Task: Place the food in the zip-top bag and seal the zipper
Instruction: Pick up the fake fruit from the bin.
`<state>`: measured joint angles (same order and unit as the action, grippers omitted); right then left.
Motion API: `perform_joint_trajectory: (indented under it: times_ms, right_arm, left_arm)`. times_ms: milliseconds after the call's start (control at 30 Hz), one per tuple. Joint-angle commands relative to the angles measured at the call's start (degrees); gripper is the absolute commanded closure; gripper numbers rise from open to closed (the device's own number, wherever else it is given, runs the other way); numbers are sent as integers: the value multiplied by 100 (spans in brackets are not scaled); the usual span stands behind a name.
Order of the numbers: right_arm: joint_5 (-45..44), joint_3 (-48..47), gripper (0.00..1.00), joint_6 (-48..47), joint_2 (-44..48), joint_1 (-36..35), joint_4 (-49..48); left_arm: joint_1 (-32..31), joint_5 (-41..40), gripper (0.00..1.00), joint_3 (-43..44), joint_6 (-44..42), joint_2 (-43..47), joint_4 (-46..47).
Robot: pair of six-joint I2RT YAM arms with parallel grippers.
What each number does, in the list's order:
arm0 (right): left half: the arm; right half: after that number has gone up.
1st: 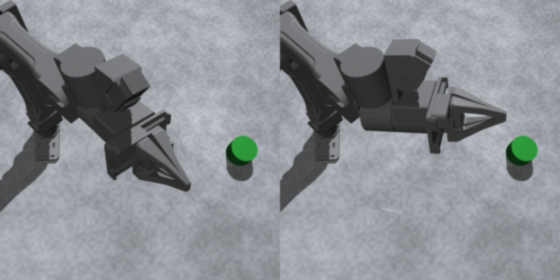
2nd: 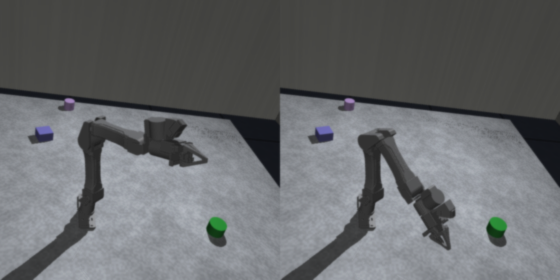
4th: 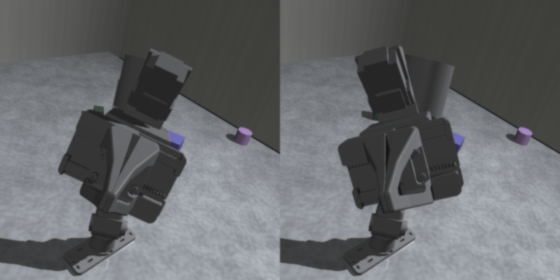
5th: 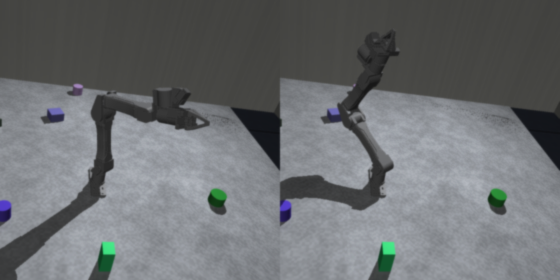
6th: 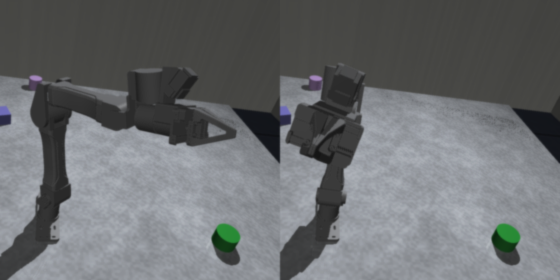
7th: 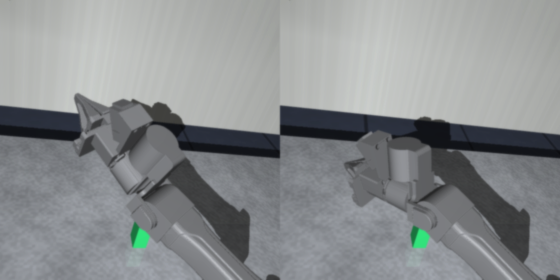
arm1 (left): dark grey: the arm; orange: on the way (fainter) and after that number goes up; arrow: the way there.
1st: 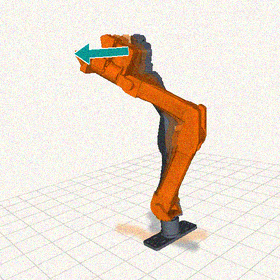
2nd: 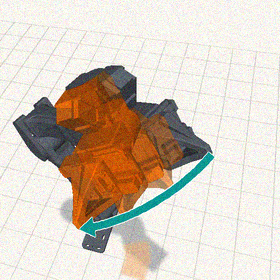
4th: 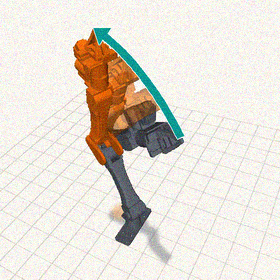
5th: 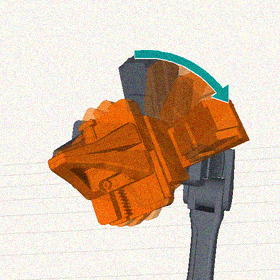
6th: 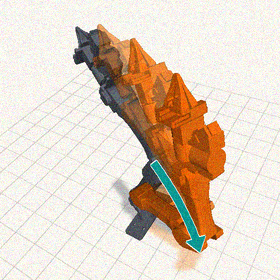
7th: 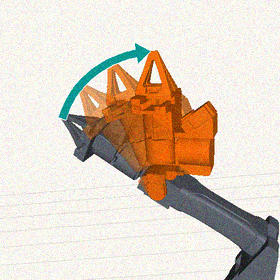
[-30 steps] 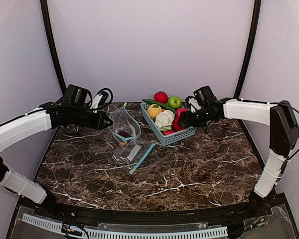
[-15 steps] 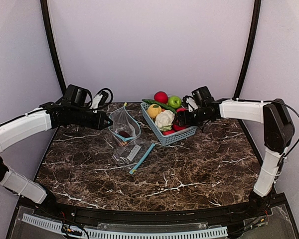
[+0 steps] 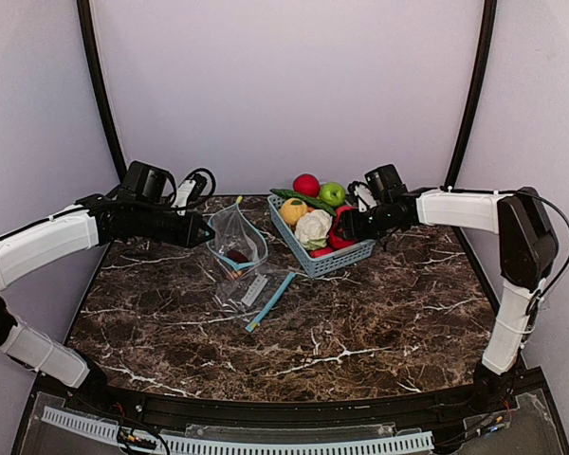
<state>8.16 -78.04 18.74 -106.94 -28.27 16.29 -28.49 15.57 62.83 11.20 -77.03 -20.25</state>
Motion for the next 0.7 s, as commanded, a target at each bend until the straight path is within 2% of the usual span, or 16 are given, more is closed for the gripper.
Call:
perform_joint_trajectory:
  times_ms: [0,333,667]
  right_arm:
    - [80,-88,35,9,-90,26,-126]
    - [-54,6,42,22,141,23,-151]
    - [-473,259,43,-54,842,24,-150]
  left_arm:
    - [28,32,99,-84,9,8,-111]
    - [28,34,99,-91,5,20,-118]
    - [28,55,99,-90,5,38,-102]
